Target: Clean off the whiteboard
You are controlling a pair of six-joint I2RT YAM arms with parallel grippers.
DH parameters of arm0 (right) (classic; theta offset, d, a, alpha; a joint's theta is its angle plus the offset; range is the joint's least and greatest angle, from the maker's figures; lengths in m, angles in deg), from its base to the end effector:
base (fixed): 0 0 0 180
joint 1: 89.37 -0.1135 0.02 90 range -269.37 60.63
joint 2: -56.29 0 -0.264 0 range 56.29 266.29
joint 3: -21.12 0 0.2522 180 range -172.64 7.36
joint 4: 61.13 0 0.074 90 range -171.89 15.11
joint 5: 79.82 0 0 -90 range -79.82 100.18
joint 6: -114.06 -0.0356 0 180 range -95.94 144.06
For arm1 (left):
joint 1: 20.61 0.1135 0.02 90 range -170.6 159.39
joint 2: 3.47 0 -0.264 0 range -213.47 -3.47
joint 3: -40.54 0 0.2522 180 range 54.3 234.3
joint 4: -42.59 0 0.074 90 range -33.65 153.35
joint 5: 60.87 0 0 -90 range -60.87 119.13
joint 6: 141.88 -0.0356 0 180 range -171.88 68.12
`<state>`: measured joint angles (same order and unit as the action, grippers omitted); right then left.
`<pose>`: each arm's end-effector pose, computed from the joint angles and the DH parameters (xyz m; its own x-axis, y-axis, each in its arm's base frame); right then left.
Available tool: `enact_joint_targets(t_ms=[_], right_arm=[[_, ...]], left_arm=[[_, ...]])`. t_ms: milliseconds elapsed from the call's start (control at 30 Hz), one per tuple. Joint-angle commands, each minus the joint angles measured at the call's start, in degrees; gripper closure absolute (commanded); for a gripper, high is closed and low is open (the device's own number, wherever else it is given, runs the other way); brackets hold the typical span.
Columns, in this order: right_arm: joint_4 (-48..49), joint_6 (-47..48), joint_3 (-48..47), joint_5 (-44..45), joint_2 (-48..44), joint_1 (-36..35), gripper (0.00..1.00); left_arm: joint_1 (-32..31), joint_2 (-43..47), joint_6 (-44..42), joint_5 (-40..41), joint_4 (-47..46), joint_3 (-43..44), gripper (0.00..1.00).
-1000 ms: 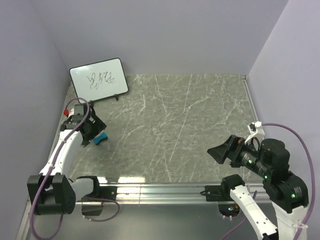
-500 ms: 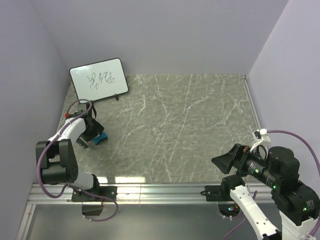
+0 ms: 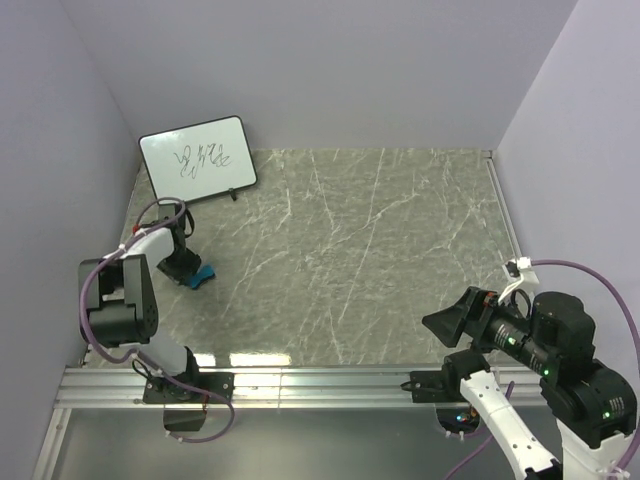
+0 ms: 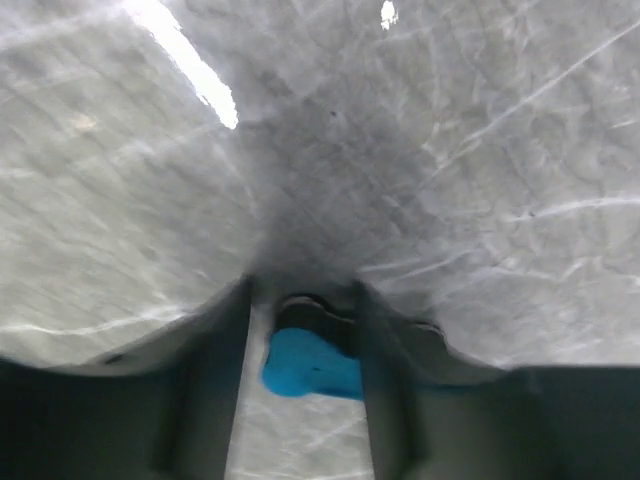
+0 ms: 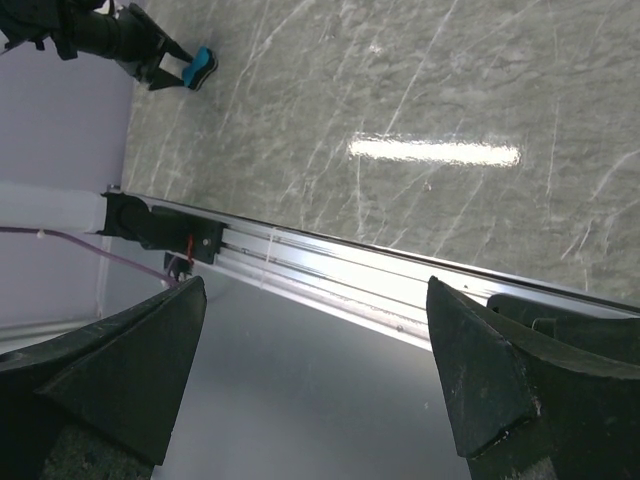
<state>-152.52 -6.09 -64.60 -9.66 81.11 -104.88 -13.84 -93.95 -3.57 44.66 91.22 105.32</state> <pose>-0.0074 0.0105 0.3901 -0.6906 0.2986 -0.6586 -0.2156 0.7843 0.5817 0.2756 0.0423 0.1638 -0.4975 -0.7836 -0.3721 -0.8373 0.5459 -0.0302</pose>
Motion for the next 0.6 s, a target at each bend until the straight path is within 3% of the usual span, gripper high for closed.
enact_joint_targets(t_ms=[0, 67, 133, 267, 367, 467, 567], right_arm=[[0.9, 0.6, 1.9, -0.2, 1.0, -0.4, 0.03], [2.1, 0.1, 3.2, -0.6, 0.7, -0.3, 0.03], [3.2, -0.3, 5.0, -1.0, 0.4, -0.4, 0.03], [6.9, -1.3, 8.2, -1.3, 0.3, -0.3, 0.03], [9.8, -1.8, 10.7, -1.6, 1.3, -0.2, 0.03], [13.7, -1.2, 13.2, -2.9, 3.4, -0.2, 0.03], [18.5, 0.4, 16.9, -6.5, 7.8, -0.3, 0.03]], left_arm=[[-2.0, 0.4, 1.8, -3.1, -1.4, -0.2, 0.6], [-6.6, 2.1, 5.0, -3.1, -1.2, -2.1, 0.84], [-12.3, 4.2, 9.8, -3.5, -0.5, -3.5, 0.92], [-28.3, 4.4, 19.4, -5.9, -0.3, -3.2, 0.91], [-36.9, 2.1, 24.3, -10.1, -2.3, 0.3, 0.94], [-42.9, -2.1, 24.6, -9.4, -0.2, 9.7, 0.94], [-43.1, -4.5, 21.7, -10.1, 0.7, 17.5, 0.88]])
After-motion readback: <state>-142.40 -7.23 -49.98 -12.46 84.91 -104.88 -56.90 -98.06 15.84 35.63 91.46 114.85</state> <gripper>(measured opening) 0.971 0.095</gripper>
